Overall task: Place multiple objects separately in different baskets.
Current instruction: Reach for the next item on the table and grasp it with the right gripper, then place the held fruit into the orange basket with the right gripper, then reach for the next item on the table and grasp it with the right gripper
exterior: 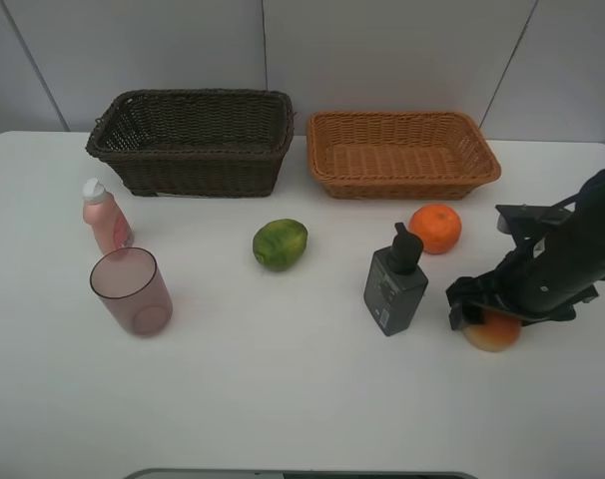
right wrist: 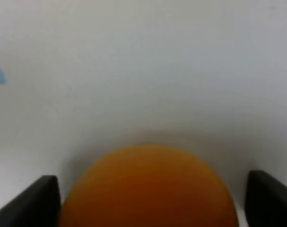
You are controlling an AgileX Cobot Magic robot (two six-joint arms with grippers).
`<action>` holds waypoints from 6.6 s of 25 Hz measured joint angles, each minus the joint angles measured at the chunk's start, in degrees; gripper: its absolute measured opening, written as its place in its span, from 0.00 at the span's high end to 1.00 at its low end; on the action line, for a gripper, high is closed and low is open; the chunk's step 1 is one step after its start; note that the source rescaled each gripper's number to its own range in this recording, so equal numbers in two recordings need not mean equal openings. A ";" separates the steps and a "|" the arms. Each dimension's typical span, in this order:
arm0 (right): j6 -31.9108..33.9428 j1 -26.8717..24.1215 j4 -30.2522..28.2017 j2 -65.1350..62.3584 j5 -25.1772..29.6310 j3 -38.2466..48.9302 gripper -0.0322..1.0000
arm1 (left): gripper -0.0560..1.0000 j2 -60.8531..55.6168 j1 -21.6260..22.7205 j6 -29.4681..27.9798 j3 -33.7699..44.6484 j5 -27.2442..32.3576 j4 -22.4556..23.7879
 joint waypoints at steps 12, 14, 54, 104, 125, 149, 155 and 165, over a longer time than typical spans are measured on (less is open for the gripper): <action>0.00 0.00 0.60 0.06 -0.12 0.00 0.62 | 0.00 0.00 0.00 0.00 0.00 0.00 0.00; 0.00 0.00 0.60 0.06 -0.12 0.00 0.62 | 0.00 0.00 0.00 0.00 0.00 0.00 0.00; 0.00 0.00 -10.09 0.02 39.75 -47.55 0.62 | 0.00 0.00 0.00 0.00 0.00 0.00 0.00; 0.26 3.19 -7.12 16.93 35.81 -61.22 0.00 | 0.00 0.00 0.00 0.00 0.00 0.00 0.00; 10.40 3.89 -8.78 9.96 6.17 -28.32 0.00 | 0.00 0.00 0.00 0.00 0.00 0.00 0.00; 10.53 2.01 -12.56 15.62 -3.21 -25.74 0.00 | 0.00 0.00 0.00 0.00 0.00 0.00 0.00; 10.48 2.01 -12.95 17.31 -4.30 -25.74 0.00 | 0.00 0.00 0.00 0.00 0.00 0.00 0.00; 10.53 1.97 -13.52 17.53 -4.95 -25.74 0.42 | 0.00 0.00 0.00 0.00 0.00 0.00 0.00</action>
